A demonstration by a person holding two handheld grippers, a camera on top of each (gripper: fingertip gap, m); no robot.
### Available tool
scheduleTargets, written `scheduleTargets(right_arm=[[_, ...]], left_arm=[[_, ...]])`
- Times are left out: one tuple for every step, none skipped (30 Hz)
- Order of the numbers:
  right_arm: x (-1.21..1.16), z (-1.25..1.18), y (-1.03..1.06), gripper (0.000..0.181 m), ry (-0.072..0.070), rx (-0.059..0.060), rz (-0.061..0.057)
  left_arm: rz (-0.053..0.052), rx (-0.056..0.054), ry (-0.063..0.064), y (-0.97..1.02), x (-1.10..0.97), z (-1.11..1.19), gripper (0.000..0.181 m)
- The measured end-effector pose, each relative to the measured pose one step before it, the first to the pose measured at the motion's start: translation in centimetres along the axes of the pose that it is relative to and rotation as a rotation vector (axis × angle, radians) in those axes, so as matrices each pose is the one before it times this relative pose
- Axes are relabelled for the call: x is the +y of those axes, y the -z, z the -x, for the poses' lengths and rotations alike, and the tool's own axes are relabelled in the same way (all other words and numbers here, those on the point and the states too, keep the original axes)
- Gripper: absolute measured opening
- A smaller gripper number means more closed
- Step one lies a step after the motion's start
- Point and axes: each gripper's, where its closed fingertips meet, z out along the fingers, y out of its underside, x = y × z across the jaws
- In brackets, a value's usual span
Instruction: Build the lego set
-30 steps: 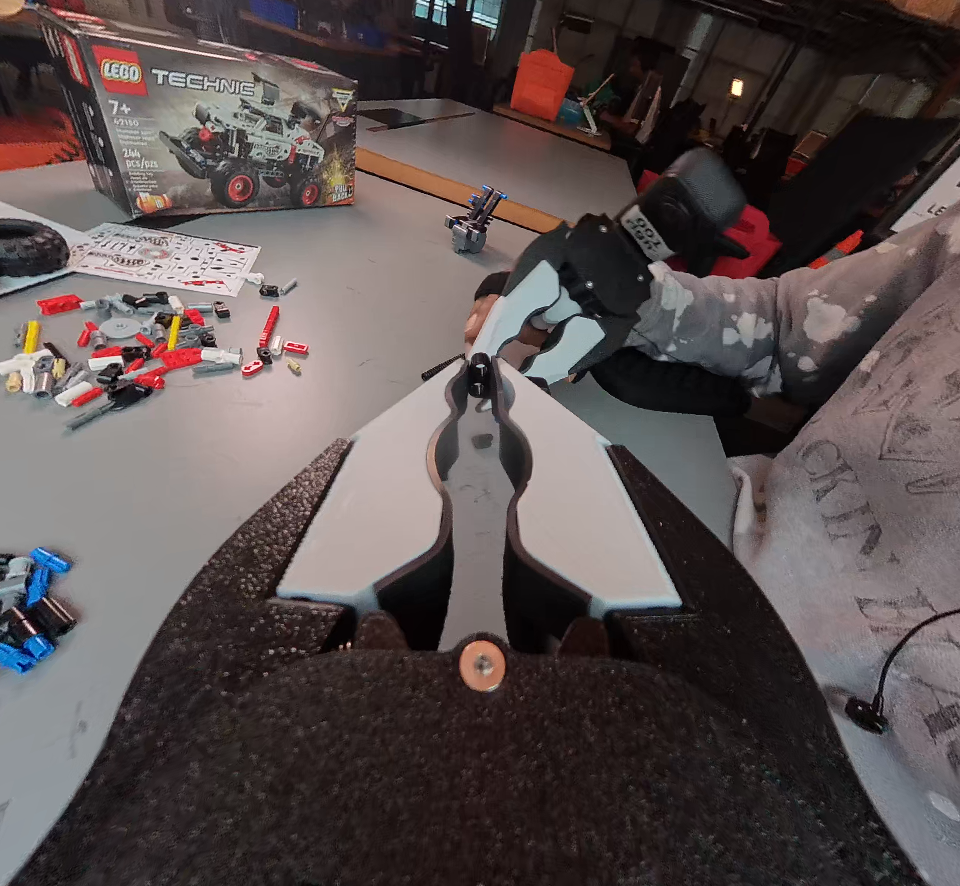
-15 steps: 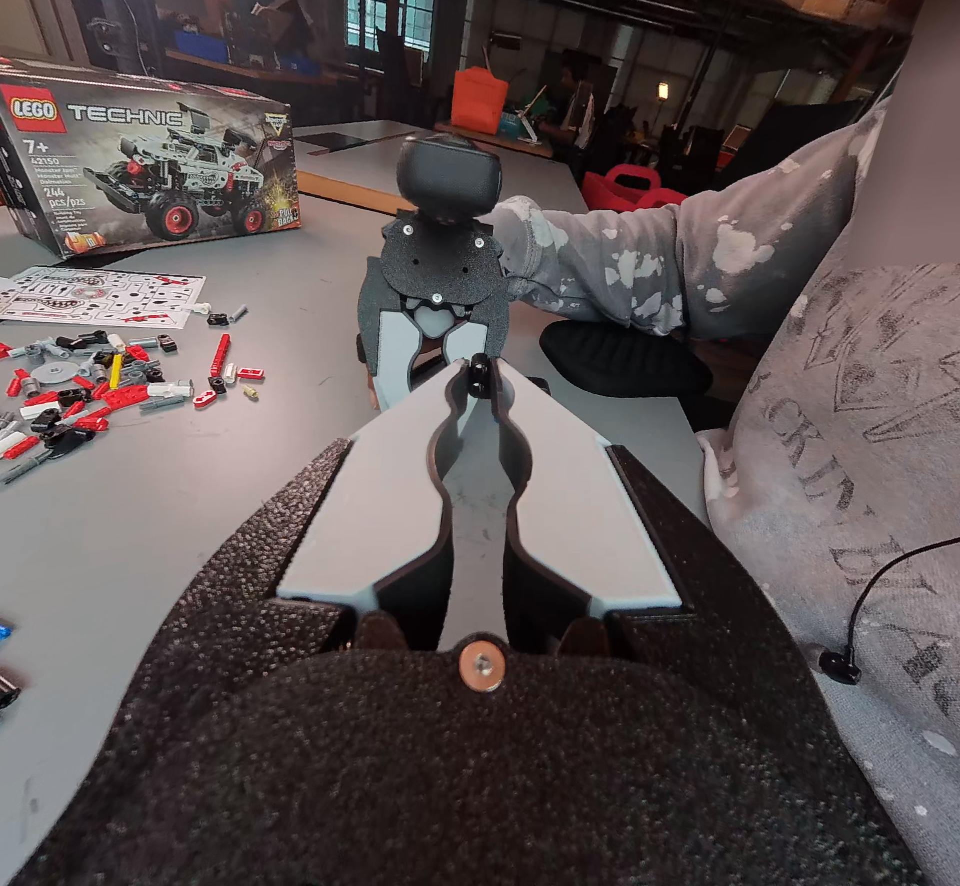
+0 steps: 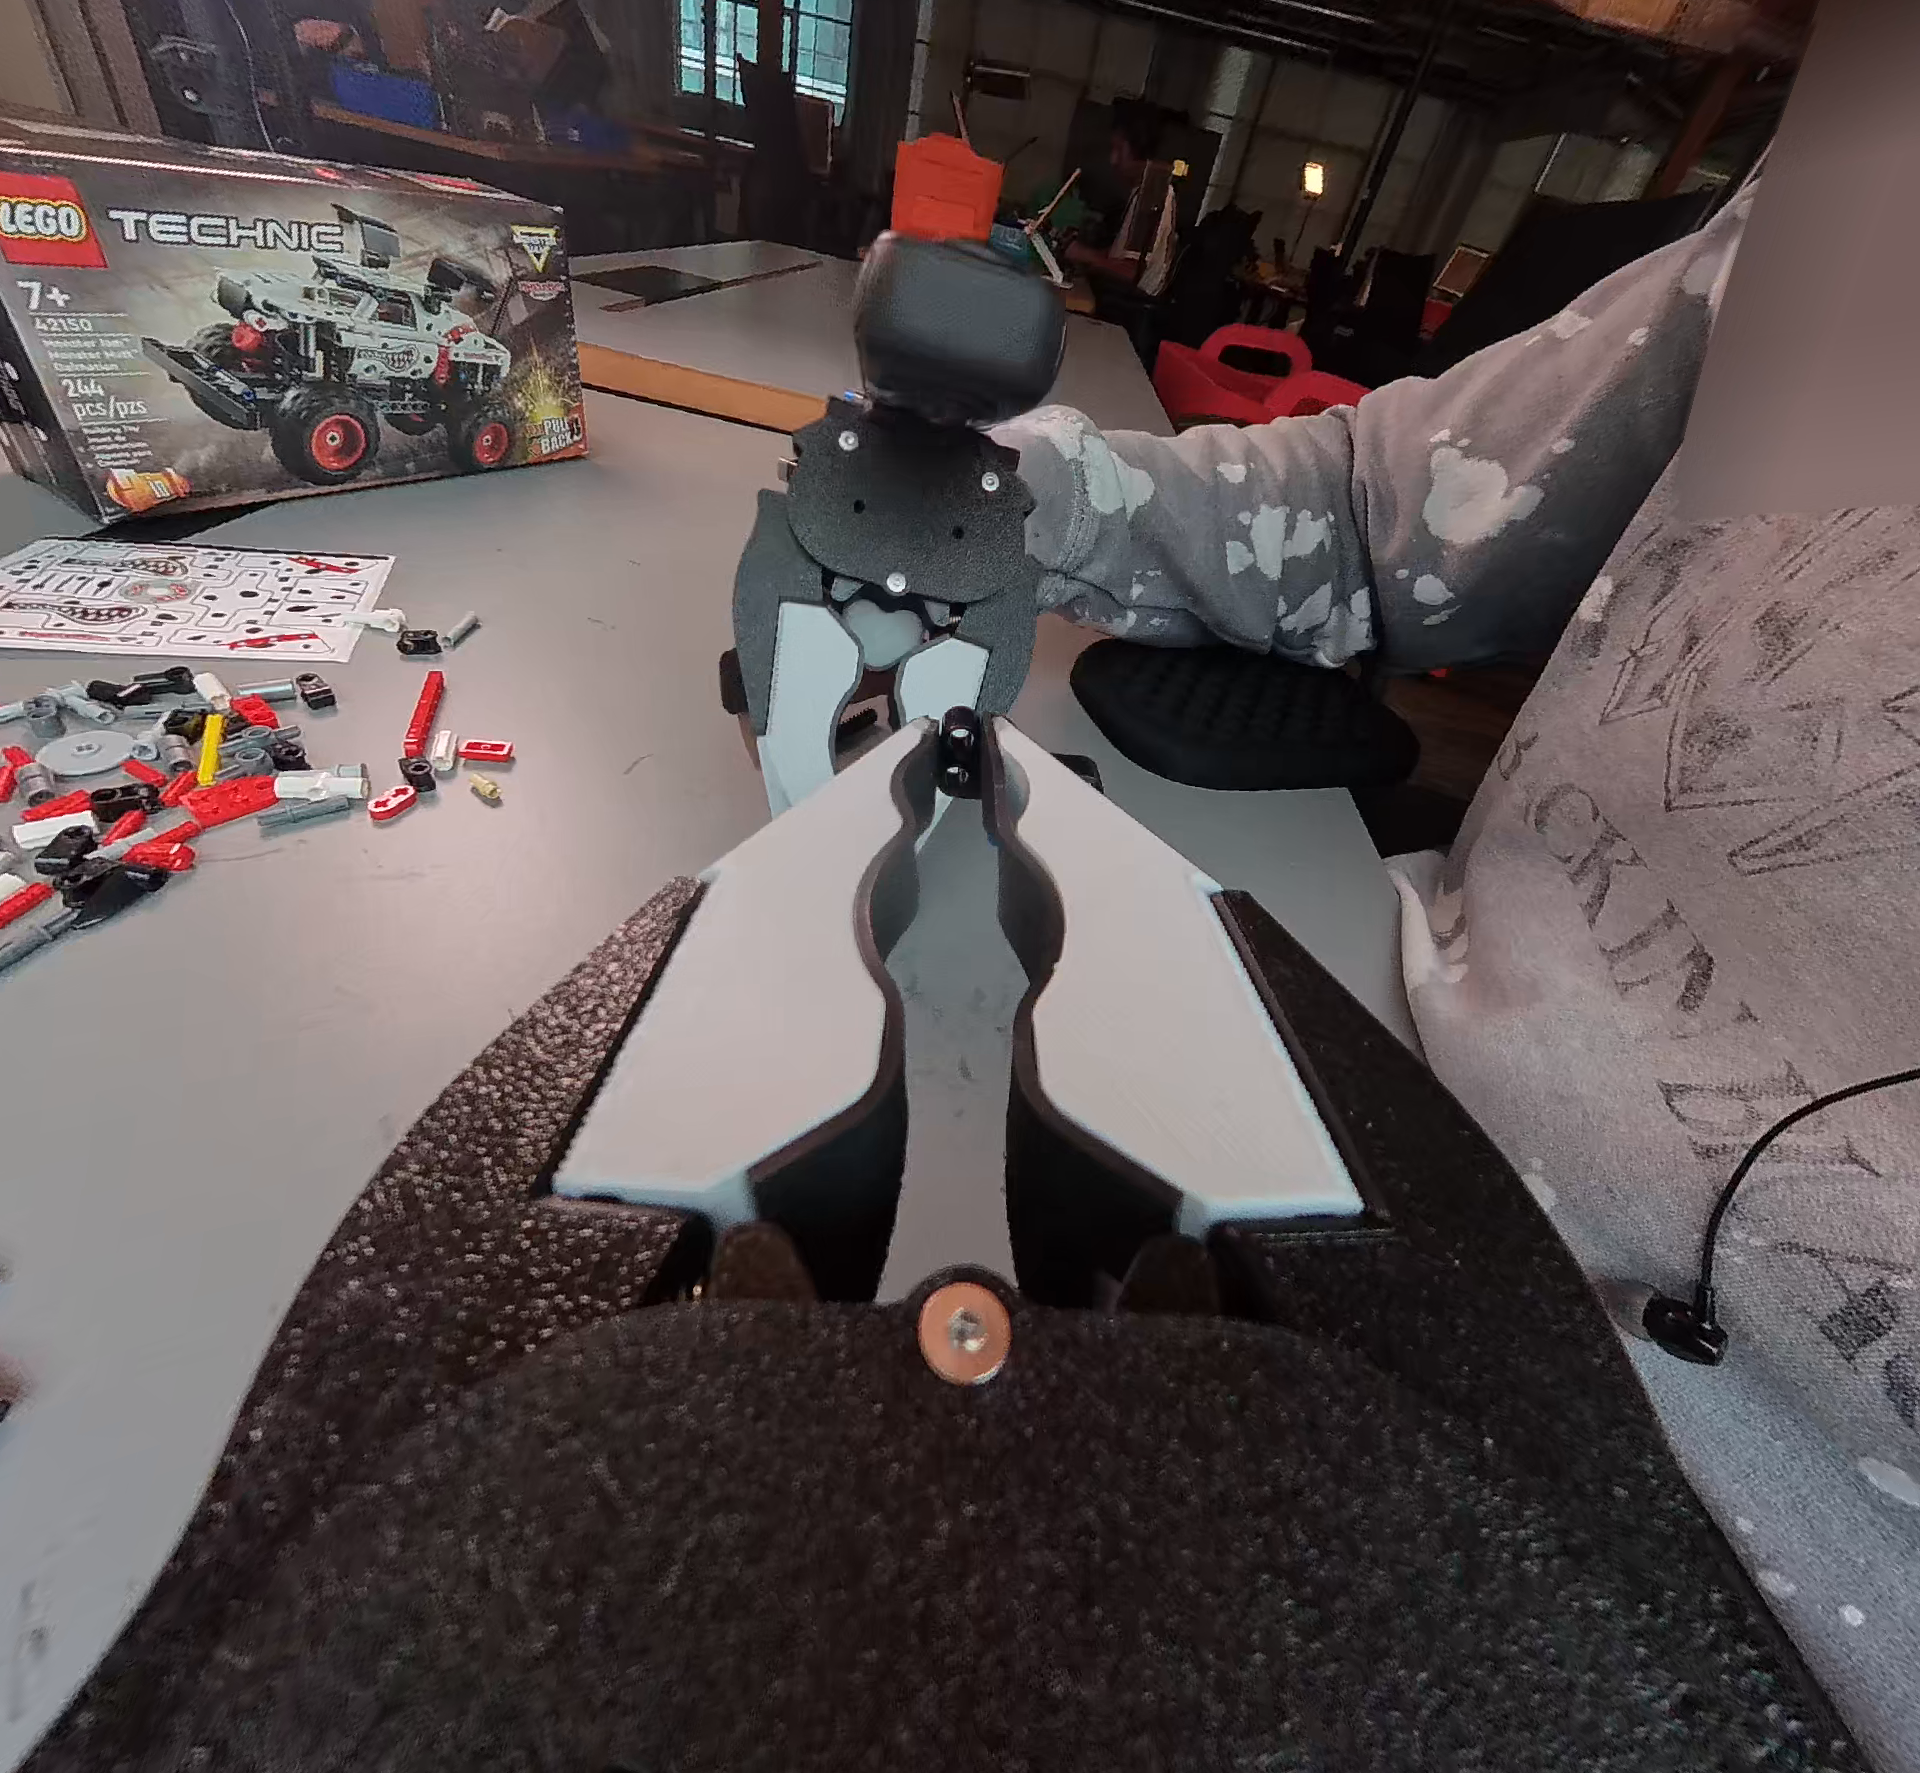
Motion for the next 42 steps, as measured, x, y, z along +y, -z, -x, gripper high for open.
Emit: scheduleTargets(right_arm=[[-0.934, 0.003, 0.704, 0.003, -0.0085, 0.0303, -0.0674], [-1.388, -0.100, 1.138, 0.003, -0.0286, 0.0314, -0.0857], [-1.564, -0.210, 1.329, 0.004, -0.0247, 0.0415, -0.0836], [-1.556, -0.034, 1.296, 0.004, -0.0197, 0.0334, -0.0733], [-1.365, 0.277, 1.061, 0.004, -0.0200, 0.0166, -0.0567], [-0.987, 0.463, 0.733, 0.004, -0.0138, 0.0082, -0.0347], [-0.578, 0.515, 0.396, 0.004, -0.0044, 0.0065, -0.0161], [-0.173, 0.506, 0.112, 0.004, -0.0032, 0.0024, -0.0002], [0.091, 0.394, -0.074, 0.004, -0.0077, 0.0023, 0.0070], [0.208, 0.221, -0.188, 0.004, -0.0138, 0.0043, 0.0082], [0.241, 0.309, -0.207, 0.004, -0.0136, -0.0102, 0.0073], [0.183, 0.374, -0.176, 0.004, -0.0071, -0.0185, 0.0045], [0.103, 0.369, -0.134, 0.004, -0.0001, -0.0179, 0.0022], [0.111, 0.352, -0.093, 0.004, 0.0019, -0.0167, 0.0075], [0.074, 0.186, -0.071, 0.004, 0.0046, -0.0049, 0.0083], [0.026, 0.127, -0.045, 0.004, 0.0050, -0.0034, 0.0031], [0.049, 0.098, -0.049, 0.004, 0.0001, -0.0051, 0.0033], [0.137, -0.007, -0.057, 0.004, -0.0028, -0.0011, 0.0067], [0.204, 0.069, -0.065, 0.004, -0.0001, -0.0074, 0.0082], [0.203, 0.094, -0.088, 0.004, 0.0007, -0.0081, 0.0071], [0.207, -0.040, -0.115, 0.004, -0.0042, 0.0000, 0.0081], [0.249, 0.046, -0.133, 0.004, -0.0055, -0.0057, 0.0114], [0.238, 0.041, -0.102, 0.004, 0.0011, -0.0041, 0.0095], [0.187, 0.031, -0.103, 0.004, -0.0010, -0.0035, 0.0055], [0.131, 0.176, -0.094, 0.004, -0.0064, -0.0132, 0.0029], [0.086, 0.205, -0.103, 0.004, -0.0054, -0.0139, 0.0014], [0.156, 0.017, -0.089, 0.004, 0.0041, -0.0007, 0.0075], [0.139, 0.017, -0.097, 0.004, 0.0045, -0.0008, 0.0064], [0.026, 0.054, -0.065, 0.004, 0.0029, -0.0034, -0.0030], [-0.064, 0.017, -0.033, 0.004, -0.0053, -0.0050, -0.0106], [-0.107, 0.009, 0.001, 0.004, -0.0099, -0.0073, -0.0132], [-0.098, 0.086, 0.025, 0.004, -0.0047, -0.0124, -0.0136], [-0.031, 0.127, 0.023, 0.004, 0.0000, -0.0136, -0.0103], [0.017, 0.088, 0.011, 0.004, -0.0014, -0.0134, -0.0113], [-0.050, -0.043, 0.044, 0.004, -0.0145, -0.0099, -0.0204], [-0.245, -0.073, 0.087, 0.004, -0.0309, -0.0122, -0.0371], [-0.475, 0.006, 0.175, 0.004, -0.0395, -0.0183, -0.0516], [-0.500, 0.060, 0.191, 0.004, -0.0371, -0.0195, -0.0483], [-0.293, 0.030, 0.125, 0.004, -0.0233, -0.0113, -0.0271], [-0.195, 0.117, 0.071, 0.003, -0.0120, -0.0106, -0.0175], [-0.330, 0.203, 0.096, 0.004, -0.0231, -0.0186, -0.0265], [-0.464, 0.250, 0.098, 0.004, -0.0384, -0.0272, -0.0394]], left_arm=[[-0.0058, 0.0048, -0.0045, 0.020, -0.095, -0.154, 0.007], [-0.0073, 0.0053, -0.0060, 0.018, -0.132, -0.174, 0.007], [-0.0083, 0.0052, -0.0064, 0.003, -0.149, -0.163, 0.007], [-0.0075, 0.0080, -0.0042, -0.029, -0.117, -0.179, 0.007], [-0.0045, 0.0102, -0.0013, -0.060, -0.040, -0.157, 0.007], [-0.0013, 0.0111, -0.0006, -0.096, 0.040, -0.154, 0.007], [0.0010, 0.0124, -0.0012, -0.123, 0.100, -0.162, 0.007], [0.0035, 0.0128, -0.0018, -0.156, 0.157, -0.177, 0.007], [0.0072, 0.0112, -0.0044, -0.183, 0.215, -0.195, 0.007], [0.0121, 0.0074, -0.0101, -0.190, 0.264, -0.192, 0.007], [0.0168, 0.0021, -0.0166, -0.220, 0.306, -0.169, 0.007], [0.0219, -0.0046, -0.0207, -0.224, 0.360, -0.108, 0.007], [0.0268, -0.0103, -0.0222, -0.230, 0.411, -0.045, 0.007], [0.0268, -0.0111, -0.0215, -0.213, 0.400, -0.016, 0.007], [0.0243, -0.0084, -0.0185, -0.200, 0.360, -0.039, 0.007], [0.0229, -0.0056, -0.0151, -0.201, 0.336, -0.042, 0.007], [0.0214, -0.0040, -0.0111, -0.204, 0.323, -0.019, 0.007], [0.0201, -0.0033, -0.0076, -0.194, 0.320, 0.009, 0.007], [0.0149, -0.0015, -0.0054, -0.181, 0.242, 0.000, 0.007], [0.0091, 0.0022, -0.0033, -0.154, 0.144, -0.062, 0.007], [0.0084, 0.0032, -0.0030, -0.153, 0.133, -0.087, 0.007], [0.0123, 0.0003, -0.0054, -0.138, 0.203, -0.049, 0.007], [0.0138, -0.0031, -0.0068, -0.093, 0.251, -0.007, 0.007], [0.0106, -0.0022, -0.0051, -0.076, 0.195, -0.026, 0.007], [0.0085, -0.0005, -0.0050, -0.059, 0.153, -0.052, 0.007], [0.0098, -0.0007, -0.0069, -0.054, 0.157, -0.058, 0.007], [0.0122, -0.0014, -0.0085, -0.068, 0.187, -0.064, 0.007], [0.0108, -0.0009, -0.0090, -0.041, 0.147, -0.054, 0.007], [0.0069, -0.0003, -0.0085, 0.019, 0.059, -0.039, 0.007], [0.0036, -0.0021, -0.0078, 0.069, -0.004, -0.013, 0.007], [0.0019, -0.0023, -0.0080, 0.071, -0.045, -0.028, 0.007], [0.0019, -0.0003, -0.0093, 0.041, -0.050, -0.088, 0.007], [0.0029, -0.0019, -0.0117, -0.007, -0.042, -0.096, 0.007], [0.0013, -0.0076, -0.0127, -0.029, -0.021, -0.049, 0.007], [-0.0057, -0.0100, -0.0089, 0.029, -0.083, 0.045, 0.007], [-0.0184, -0.0055, -0.0013, 0.130, -0.239, 0.076, 0.007], [-0.0284, -0.0023, 0.0052, 0.200, -0.421, 0.077, 0.007], [-0.0233, -0.0068, 0.0003, 0.168, -0.443, 0.100, 0.007], [-0.0111, -0.0102, -0.0123, 0.080, -0.310, 0.062, 0.007], [-0.0106, -0.0077, -0.0156, 0.073, -0.275, -0.008, 0.008], [-0.0200, -0.0045, -0.0108, 0.130, -0.397, -0.064, 0.008], [-0.0225, -0.0061, -0.0097, 0.144, -0.479, -0.018, 0.008]])
